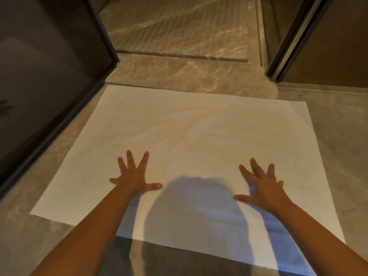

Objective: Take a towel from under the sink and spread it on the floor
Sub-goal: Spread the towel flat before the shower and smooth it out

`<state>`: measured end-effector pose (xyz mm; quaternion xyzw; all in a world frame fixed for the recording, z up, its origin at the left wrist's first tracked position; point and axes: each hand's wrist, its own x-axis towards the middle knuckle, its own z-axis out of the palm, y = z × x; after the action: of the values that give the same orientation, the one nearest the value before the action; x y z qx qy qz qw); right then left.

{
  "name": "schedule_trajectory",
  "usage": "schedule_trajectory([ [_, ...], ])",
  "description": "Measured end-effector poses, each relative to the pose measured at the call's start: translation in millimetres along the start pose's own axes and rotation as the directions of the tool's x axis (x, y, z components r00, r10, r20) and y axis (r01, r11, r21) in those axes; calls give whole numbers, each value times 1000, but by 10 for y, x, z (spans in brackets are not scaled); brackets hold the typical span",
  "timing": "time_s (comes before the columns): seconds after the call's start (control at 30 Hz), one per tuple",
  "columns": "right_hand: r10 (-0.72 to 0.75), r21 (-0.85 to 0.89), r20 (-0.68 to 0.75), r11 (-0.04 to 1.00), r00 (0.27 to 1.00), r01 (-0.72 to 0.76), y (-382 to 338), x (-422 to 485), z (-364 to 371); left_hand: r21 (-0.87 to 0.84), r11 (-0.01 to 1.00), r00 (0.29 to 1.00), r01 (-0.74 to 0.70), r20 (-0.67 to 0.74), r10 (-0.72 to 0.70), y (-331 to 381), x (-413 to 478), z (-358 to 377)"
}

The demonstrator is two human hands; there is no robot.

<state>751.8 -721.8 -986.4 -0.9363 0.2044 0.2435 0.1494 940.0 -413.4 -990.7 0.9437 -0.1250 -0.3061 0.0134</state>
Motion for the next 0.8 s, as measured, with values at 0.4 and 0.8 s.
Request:
schedule_trajectory([
  [0.4, -20, 30, 4, 999, 1000, 20, -328, 108, -24, -14, 1000, 1000, 7, -29, -8, -329, 139, -94],
  [0.8, -51, 30, -10, 998, 999, 52, -591, 175, 14, 32, 999, 999, 18, -29, -17, -555, 201, -243],
])
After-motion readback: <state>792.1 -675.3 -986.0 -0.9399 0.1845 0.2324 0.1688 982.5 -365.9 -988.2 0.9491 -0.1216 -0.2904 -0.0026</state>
